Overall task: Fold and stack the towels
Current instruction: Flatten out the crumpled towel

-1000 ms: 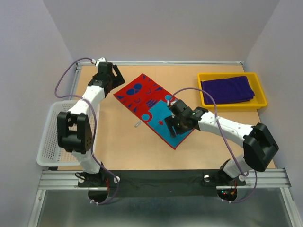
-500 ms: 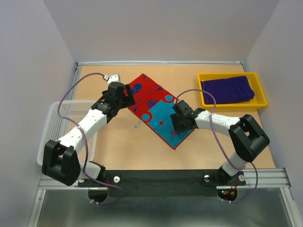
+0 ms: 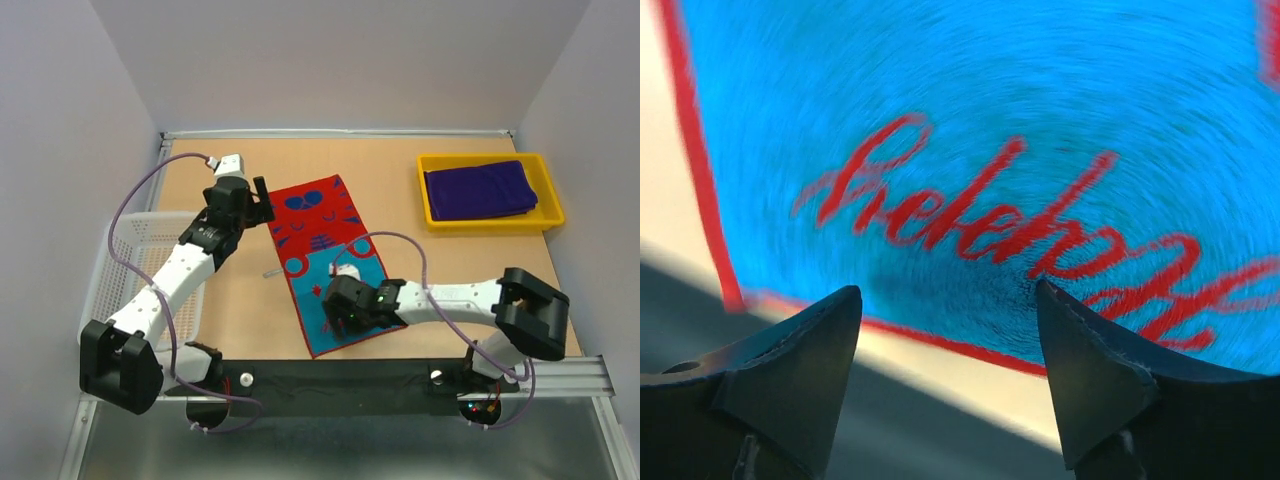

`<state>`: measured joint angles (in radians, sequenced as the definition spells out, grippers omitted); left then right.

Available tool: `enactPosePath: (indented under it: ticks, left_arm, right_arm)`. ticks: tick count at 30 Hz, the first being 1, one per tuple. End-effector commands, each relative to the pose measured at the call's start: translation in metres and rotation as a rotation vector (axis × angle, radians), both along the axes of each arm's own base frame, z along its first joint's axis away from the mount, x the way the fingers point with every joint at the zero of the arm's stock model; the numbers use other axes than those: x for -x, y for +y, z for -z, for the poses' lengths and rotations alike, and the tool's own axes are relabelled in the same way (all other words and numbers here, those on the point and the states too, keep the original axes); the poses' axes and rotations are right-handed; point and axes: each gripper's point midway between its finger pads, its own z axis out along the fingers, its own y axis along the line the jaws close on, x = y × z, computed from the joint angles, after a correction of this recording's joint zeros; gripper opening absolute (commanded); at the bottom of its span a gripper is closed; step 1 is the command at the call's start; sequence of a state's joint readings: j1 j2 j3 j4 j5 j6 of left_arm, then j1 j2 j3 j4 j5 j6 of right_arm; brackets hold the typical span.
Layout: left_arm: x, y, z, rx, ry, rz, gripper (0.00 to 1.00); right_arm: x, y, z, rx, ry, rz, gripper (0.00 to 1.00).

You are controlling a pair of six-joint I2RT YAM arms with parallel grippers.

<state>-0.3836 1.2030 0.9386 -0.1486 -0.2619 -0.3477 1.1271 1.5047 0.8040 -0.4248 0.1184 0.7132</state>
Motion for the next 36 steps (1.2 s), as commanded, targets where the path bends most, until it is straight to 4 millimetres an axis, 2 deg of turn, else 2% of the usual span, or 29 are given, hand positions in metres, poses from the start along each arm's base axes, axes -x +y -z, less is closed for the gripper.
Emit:
enactPosePath:
  ticks: [1,2,4,5,8,9,11,12,14,15,16,17,18,19,20,21,22,23,24,25,27,28,29,30,31,32,34,35,36]
  left_arm:
    - [0.0,0.011,-0.01,0.006,-0.056,-0.002,0.93]
    - [0.001,0.013,-0.01,0.0,-0.059,-0.008,0.93]
    - [0.002,0.015,-0.01,-0.005,-0.059,-0.011,0.93]
    - [0.002,0.015,-0.009,-0.006,-0.058,-0.008,0.93]
    - [0.002,0.015,-0.006,-0.011,-0.047,-0.004,0.93]
    - [0.001,0.014,-0.007,-0.012,-0.05,-0.003,0.93]
    - [-0.002,0.013,-0.005,-0.02,-0.043,0.009,0.93]
    - [-0.004,0.011,-0.004,-0.025,-0.041,0.016,0.93]
    - [-0.012,0.007,-0.004,-0.037,-0.029,0.031,0.93]
    - [-0.015,0.005,-0.003,-0.039,-0.019,0.04,0.93]
    - [-0.02,0.002,0.005,-0.044,0.01,0.047,0.93]
    - [-0.024,-0.001,0.005,-0.045,0.018,0.058,0.93]
    - [-0.03,-0.005,-0.005,-0.043,0.007,0.064,0.92]
    - [-0.037,-0.008,0.004,-0.051,0.037,0.075,0.92]
    - [-0.04,-0.009,0.006,-0.066,0.056,0.082,0.92]
    - [-0.049,-0.011,-0.004,-0.077,0.043,0.083,0.93]
    - [-0.057,-0.009,0.008,-0.102,0.078,0.065,0.93]
    - [-0.061,-0.008,0.012,-0.112,0.095,0.063,0.93]
    - [-0.069,-0.01,0.006,-0.114,0.084,0.065,0.93]
    - [-0.076,-0.008,0.02,-0.124,0.119,0.068,0.93]
    - [-0.089,-0.009,0.023,-0.117,0.129,0.069,0.92]
    - [-0.093,-0.009,0.028,-0.117,0.142,0.071,0.92]
    - [-0.098,-0.008,0.044,-0.118,0.178,0.073,0.92]
    - [-0.104,-0.009,0.043,-0.116,0.18,0.074,0.91]
    - [-0.107,-0.01,0.048,-0.12,0.189,0.082,0.91]
    - [-0.111,-0.01,0.061,-0.133,0.216,0.092,0.91]
    - [-0.12,-0.009,0.065,-0.14,0.223,0.089,0.88]
    - [-0.122,-0.007,0.075,-0.144,0.245,0.088,0.87]
    - [-0.127,-0.007,0.074,-0.141,0.239,0.085,0.84]
  right_arm:
    - [0.055,0.046,-0.007,-0.013,0.153,-0.156,0.76]
    - [0.056,0.051,-0.004,-0.002,0.164,-0.178,0.76]
    - [0.045,0.063,-0.015,-0.018,0.107,-0.22,0.77]
    - [0.025,0.071,-0.027,-0.023,0.014,-0.209,0.77]
    - [-0.022,0.073,-0.049,-0.004,-0.131,-0.209,0.77]
    - [-0.047,0.064,-0.054,0.013,-0.173,-0.197,0.77]
    - [-0.077,0.056,-0.066,0.024,-0.225,-0.176,0.77]
    - [-0.107,0.045,-0.075,0.042,-0.273,-0.164,0.76]
    - [-0.149,0.021,-0.08,0.105,-0.334,-0.103,0.73]
    - [-0.155,0.023,-0.084,0.119,-0.36,-0.128,0.7]
    - [-0.181,0.012,-0.09,0.152,-0.409,-0.121,0.58]
    - [-0.193,0.009,-0.093,0.154,-0.427,-0.118,0.57]
    - [-0.214,-0.005,-0.095,0.162,-0.436,-0.106,0.58]
    - [-0.227,0.001,-0.102,0.102,-0.432,-0.114,0.66]
    - [-0.238,-0.002,-0.103,0.077,-0.424,-0.11,0.74]
    - [-0.259,-0.018,-0.092,0.071,-0.391,-0.069,0.94]
    - [-0.274,-0.012,-0.103,0.004,-0.391,-0.072,1.0]
    - [-0.286,-0.018,-0.101,-0.007,-0.382,-0.051,1.0]
    - [-0.296,-0.019,-0.098,-0.034,-0.367,-0.05,1.0]
    - [-0.316,-0.026,-0.095,-0.038,-0.369,-0.033,1.0]
    - [-0.335,-0.034,-0.088,-0.016,-0.379,-0.015,1.0]
    - [-0.343,-0.036,-0.071,0.01,-0.363,-0.018,1.0]
    - [-0.352,-0.039,-0.068,0.021,-0.369,-0.001,1.0]
    - [-0.365,-0.039,-0.073,0.011,-0.389,0.009,0.99]
    - [-0.374,-0.045,-0.069,0.004,-0.383,0.024,0.91]
    - [-0.379,-0.044,-0.055,-0.002,-0.368,-0.009,0.88]
    - [-0.397,-0.048,-0.057,-0.007,-0.4,0.005,0.8]
    - [-0.4,-0.046,-0.047,-0.004,-0.389,-0.002,0.76]
    - [-0.405,-0.045,-0.047,-0.01,-0.396,-0.001,0.7]
